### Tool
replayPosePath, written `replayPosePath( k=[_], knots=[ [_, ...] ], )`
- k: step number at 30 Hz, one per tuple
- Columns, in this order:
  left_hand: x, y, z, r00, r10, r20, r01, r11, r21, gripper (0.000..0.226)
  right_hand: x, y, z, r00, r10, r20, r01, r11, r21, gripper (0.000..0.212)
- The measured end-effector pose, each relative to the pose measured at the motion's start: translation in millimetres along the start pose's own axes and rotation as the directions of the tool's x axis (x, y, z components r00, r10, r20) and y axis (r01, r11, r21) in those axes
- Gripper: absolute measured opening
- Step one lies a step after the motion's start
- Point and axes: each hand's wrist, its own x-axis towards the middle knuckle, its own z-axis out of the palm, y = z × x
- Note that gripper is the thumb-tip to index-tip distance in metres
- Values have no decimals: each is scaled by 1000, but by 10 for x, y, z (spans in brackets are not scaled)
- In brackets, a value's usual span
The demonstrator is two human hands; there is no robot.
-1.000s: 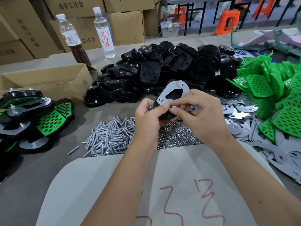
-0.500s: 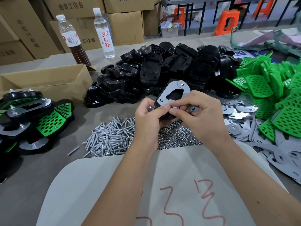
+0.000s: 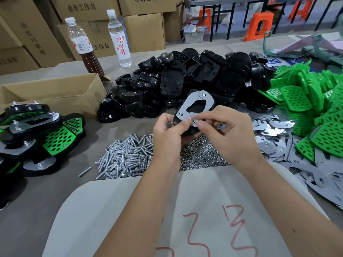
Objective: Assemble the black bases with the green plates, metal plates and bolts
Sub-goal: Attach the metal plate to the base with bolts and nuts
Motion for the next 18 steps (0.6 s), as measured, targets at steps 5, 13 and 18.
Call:
replayPosePath(
  k=[5,13,18],
  knots=[
    [-1,-20,16,1000,13,18,-13,999,30,16,7,31,13,1000,3,-16,-2,1000,12,11],
    [4,-35,22,999,0,41,-2,999,49,16,6,36,18,995,-91,34,94,991,-98,4],
    [7,-42,17,998,-12,56,10,999,36,13,25,63,5,985,-138,103,154,974,-166,13]
  ],
)
